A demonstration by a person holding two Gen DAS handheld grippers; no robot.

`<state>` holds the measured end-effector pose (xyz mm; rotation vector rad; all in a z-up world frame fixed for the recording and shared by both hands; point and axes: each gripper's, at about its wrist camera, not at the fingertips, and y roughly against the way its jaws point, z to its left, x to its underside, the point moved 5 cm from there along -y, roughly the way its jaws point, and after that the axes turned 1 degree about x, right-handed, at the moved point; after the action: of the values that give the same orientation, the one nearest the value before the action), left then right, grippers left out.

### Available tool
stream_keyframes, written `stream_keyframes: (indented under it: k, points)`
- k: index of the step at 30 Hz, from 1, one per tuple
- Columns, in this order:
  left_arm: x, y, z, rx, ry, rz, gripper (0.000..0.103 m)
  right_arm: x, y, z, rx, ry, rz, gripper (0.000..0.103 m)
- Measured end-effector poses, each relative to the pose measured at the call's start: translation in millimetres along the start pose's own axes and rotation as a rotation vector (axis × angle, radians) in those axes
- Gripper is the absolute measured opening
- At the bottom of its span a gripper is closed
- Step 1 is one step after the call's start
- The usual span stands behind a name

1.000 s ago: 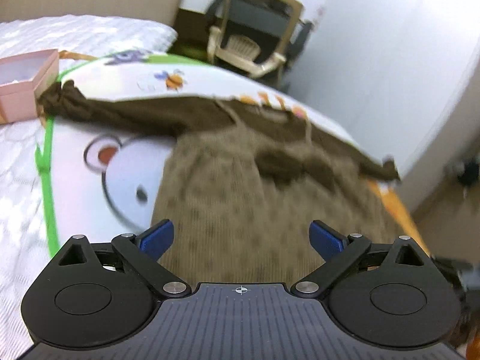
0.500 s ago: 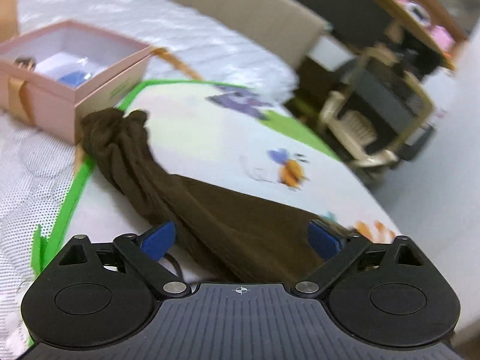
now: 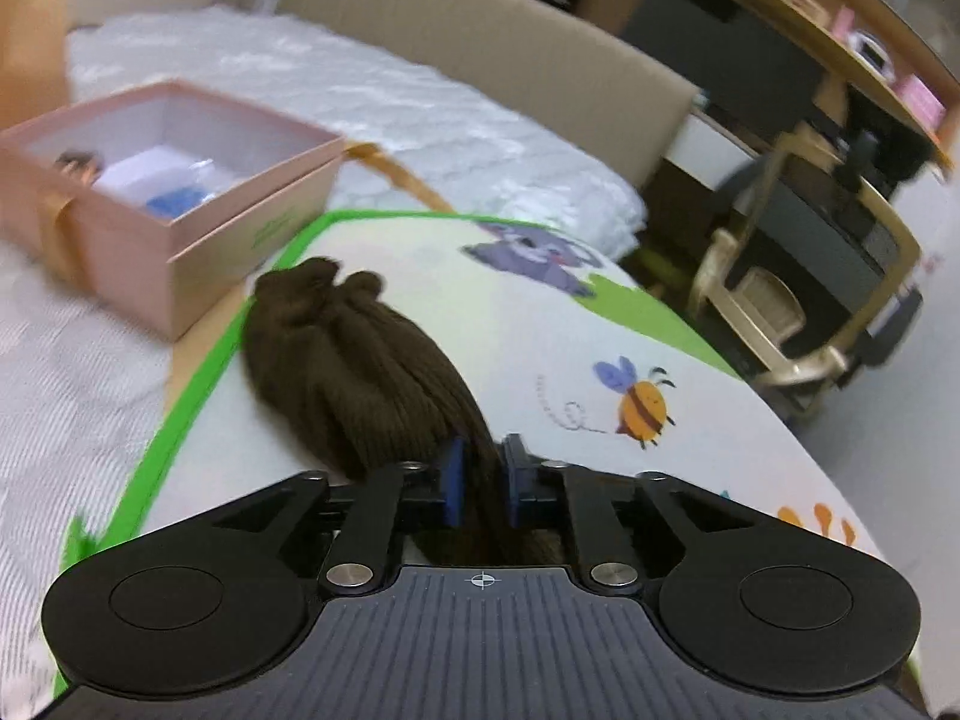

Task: Fold clothes

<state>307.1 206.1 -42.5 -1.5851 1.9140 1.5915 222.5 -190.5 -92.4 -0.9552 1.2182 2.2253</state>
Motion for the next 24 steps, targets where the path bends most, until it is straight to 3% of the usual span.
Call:
stream_keyframes:
  k: [1,3,10,11,12,13,16,20,22,24]
  points:
    - [-1,2,2,-0.009,0.019,-0.002,0.074,0,1,-1,-0.006,-0.006,-0.004,0.103]
    - [-2,-1,7,-0.067,0.048,-0.013,0.093,-1,2,-2,-0.016,-0.015,-0.012,0.103]
    - [-1,-28,2,-0.153,0.03,0.023,0.094,0,3,-4,-0.031,-0.03,-0.024,0.103]
    - [1,-32,1,-0.164,0.018,0.023,0.092,0,3,-4,-0.034,-0.035,-0.026,0.103]
    - [2,-34,0,-0.166,-0.006,0.004,0.081,-1,3,-5,-0.037,-0.039,-0.028,0.103]
    - [3,-35,-1,-0.169,-0.03,-0.014,0.049,-1,3,-5,-0.039,-0.042,-0.028,0.103]
    - [3,-26,-7,-0.164,-0.114,-0.065,0.02,-1,3,-5,-0.044,-0.047,-0.03,0.103]
    - [4,19,-55,-0.016,-0.301,-0.209,0.017,-1,2,-6,-0.05,-0.053,-0.031,0.103]
    - [15,47,-93,0.126,-0.437,-0.272,0.018,-1,2,-5,-0.049,-0.053,-0.03,0.103]
    - [37,62,-121,0.281,-0.551,-0.242,0.02,-1,2,-4,-0.046,-0.05,-0.029,0.103]
